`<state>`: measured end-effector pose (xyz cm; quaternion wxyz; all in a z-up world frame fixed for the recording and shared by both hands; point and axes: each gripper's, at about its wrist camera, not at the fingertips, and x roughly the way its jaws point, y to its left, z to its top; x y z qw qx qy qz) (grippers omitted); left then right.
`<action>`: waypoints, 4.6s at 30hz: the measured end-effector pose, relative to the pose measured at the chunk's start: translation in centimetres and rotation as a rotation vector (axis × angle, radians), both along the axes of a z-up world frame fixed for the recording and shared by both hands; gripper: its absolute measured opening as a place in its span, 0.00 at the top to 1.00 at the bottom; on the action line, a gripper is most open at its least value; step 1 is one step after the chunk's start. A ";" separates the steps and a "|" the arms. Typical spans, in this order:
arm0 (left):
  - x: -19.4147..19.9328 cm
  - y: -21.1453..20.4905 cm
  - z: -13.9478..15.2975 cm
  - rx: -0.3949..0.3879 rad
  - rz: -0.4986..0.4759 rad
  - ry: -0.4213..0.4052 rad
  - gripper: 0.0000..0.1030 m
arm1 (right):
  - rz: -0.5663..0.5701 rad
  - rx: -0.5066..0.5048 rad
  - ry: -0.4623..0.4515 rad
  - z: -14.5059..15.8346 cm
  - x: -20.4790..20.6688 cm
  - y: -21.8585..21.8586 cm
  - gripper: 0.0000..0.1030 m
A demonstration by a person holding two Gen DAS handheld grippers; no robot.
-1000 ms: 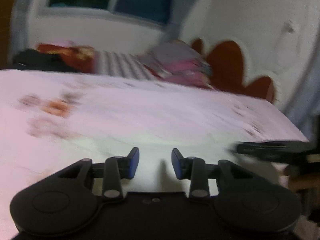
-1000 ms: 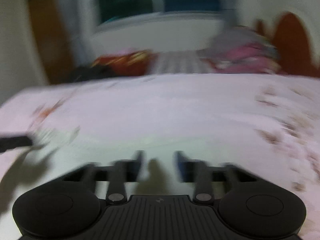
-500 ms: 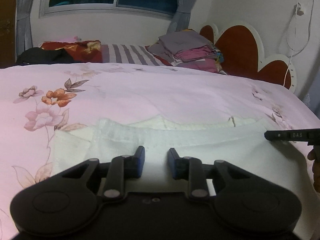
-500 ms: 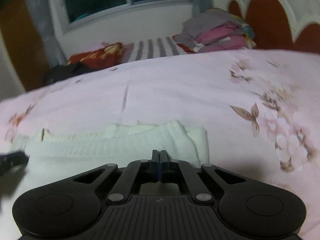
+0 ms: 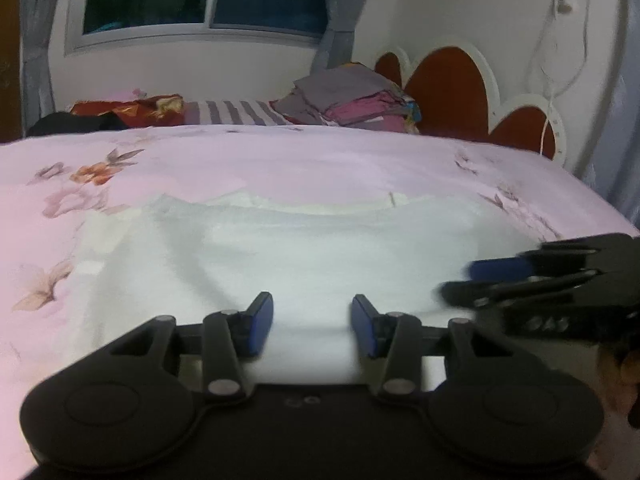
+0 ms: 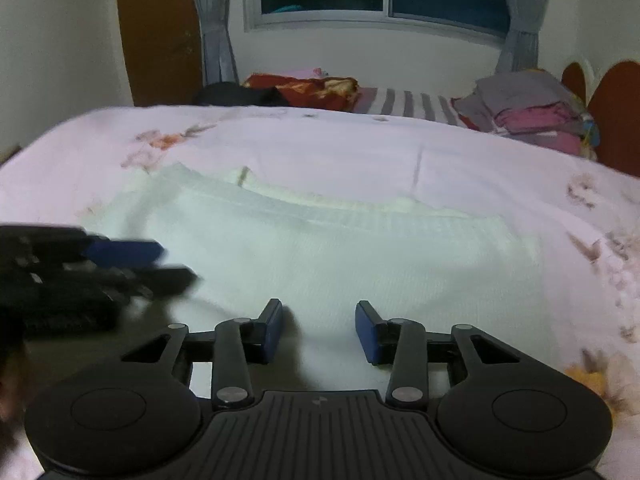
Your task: Fold small clothes
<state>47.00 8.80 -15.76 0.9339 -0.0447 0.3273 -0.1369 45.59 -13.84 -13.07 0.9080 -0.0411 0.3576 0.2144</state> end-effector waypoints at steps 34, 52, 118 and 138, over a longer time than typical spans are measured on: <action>-11.4 1.9 0.8 0.121 0.133 0.043 0.39 | -0.211 0.036 0.087 -0.6 -10.7 -6.1 0.62; -12.0 -0.1 0.7 0.058 0.225 0.082 0.44 | -0.211 0.158 0.134 0.1 -11.6 -5.4 0.87; -11.0 8.8 -3.7 -0.710 0.588 0.097 0.93 | -0.104 0.274 0.212 0.3 -0.6 2.3 1.00; -5.9 -10.0 8.5 -0.225 0.107 0.044 0.92 | -0.284 0.500 0.171 3.3 0.1 -12.0 1.00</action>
